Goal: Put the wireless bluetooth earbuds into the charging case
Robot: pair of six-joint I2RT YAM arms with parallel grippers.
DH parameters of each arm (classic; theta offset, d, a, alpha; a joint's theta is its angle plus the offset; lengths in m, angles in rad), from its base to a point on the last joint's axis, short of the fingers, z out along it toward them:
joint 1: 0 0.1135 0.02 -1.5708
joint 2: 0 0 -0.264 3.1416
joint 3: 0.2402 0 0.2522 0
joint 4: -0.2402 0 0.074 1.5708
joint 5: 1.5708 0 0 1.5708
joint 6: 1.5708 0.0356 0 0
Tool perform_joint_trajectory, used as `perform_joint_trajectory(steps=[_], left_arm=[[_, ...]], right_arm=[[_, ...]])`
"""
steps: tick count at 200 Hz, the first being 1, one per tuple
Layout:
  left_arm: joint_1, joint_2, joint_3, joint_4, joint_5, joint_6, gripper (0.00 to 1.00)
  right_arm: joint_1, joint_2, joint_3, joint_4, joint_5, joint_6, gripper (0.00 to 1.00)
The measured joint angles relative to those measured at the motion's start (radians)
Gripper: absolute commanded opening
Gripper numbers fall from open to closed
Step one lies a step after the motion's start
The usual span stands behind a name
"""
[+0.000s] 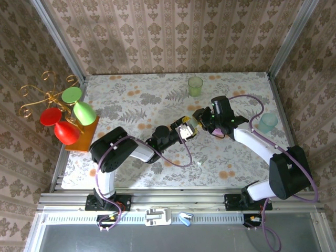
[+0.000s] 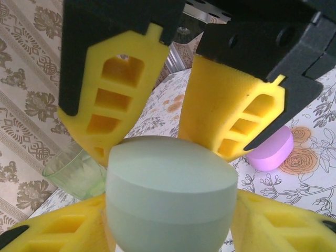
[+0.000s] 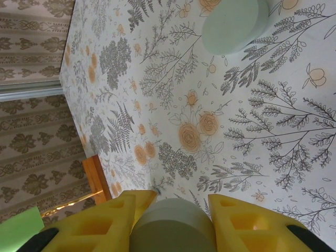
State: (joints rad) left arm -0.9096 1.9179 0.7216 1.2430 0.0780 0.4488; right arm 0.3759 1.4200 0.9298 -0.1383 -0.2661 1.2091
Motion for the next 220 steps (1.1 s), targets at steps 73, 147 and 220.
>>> perform_joint_trajectory(steps=[73, 147, 220], left_arm=[[-0.001, 0.000, 0.000, -0.001, 0.001, 0.001, 0.48], [-0.002, 0.000, 0.000, -0.005, 0.000, 0.001, 0.30], [0.001, 0.000, 0.000, -0.007, 0.006, -0.007, 0.29]], right_arm=[[0.000, 0.017, -0.005, 0.001, 0.004, 0.000, 0.29], [0.000, 0.017, -0.005, 0.002, 0.009, 0.008, 0.29], [0.000, 0.016, -0.005, -0.008, 0.023, -0.016, 0.67]])
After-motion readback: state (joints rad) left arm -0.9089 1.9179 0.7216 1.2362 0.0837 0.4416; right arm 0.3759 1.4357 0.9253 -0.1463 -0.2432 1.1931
